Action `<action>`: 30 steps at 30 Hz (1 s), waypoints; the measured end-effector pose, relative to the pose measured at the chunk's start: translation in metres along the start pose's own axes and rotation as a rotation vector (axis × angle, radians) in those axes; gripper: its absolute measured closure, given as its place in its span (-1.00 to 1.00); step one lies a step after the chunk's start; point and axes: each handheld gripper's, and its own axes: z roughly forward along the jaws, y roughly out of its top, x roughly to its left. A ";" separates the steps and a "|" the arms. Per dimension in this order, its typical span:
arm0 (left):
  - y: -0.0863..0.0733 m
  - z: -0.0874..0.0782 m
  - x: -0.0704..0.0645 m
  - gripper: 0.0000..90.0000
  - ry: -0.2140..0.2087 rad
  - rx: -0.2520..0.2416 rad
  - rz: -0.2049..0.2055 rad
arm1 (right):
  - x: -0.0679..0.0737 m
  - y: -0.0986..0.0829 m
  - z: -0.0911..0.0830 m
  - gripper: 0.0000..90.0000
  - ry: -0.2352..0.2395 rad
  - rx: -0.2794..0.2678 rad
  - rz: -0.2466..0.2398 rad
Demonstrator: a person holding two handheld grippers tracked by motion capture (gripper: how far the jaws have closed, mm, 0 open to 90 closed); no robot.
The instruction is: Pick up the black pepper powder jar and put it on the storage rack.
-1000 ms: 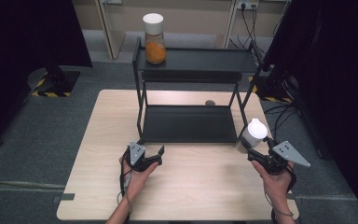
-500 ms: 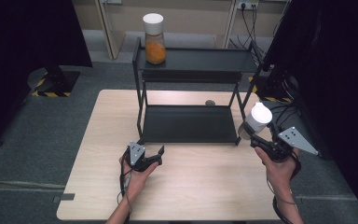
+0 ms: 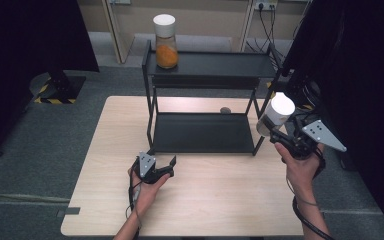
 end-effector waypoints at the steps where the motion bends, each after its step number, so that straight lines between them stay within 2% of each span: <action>1: 0.000 0.000 0.000 -0.80 0.000 -0.001 0.000 | 0.000 0.002 0.002 -0.31 -0.001 -0.003 0.001; 15: 0.000 0.000 0.000 -0.80 0.000 -0.001 -0.005 | -0.001 0.029 0.023 -0.31 -0.005 -0.043 -0.003; 30: 0.000 0.000 0.000 -0.80 0.000 -0.001 -0.004 | -0.001 0.053 0.042 -0.31 -0.012 -0.059 -0.013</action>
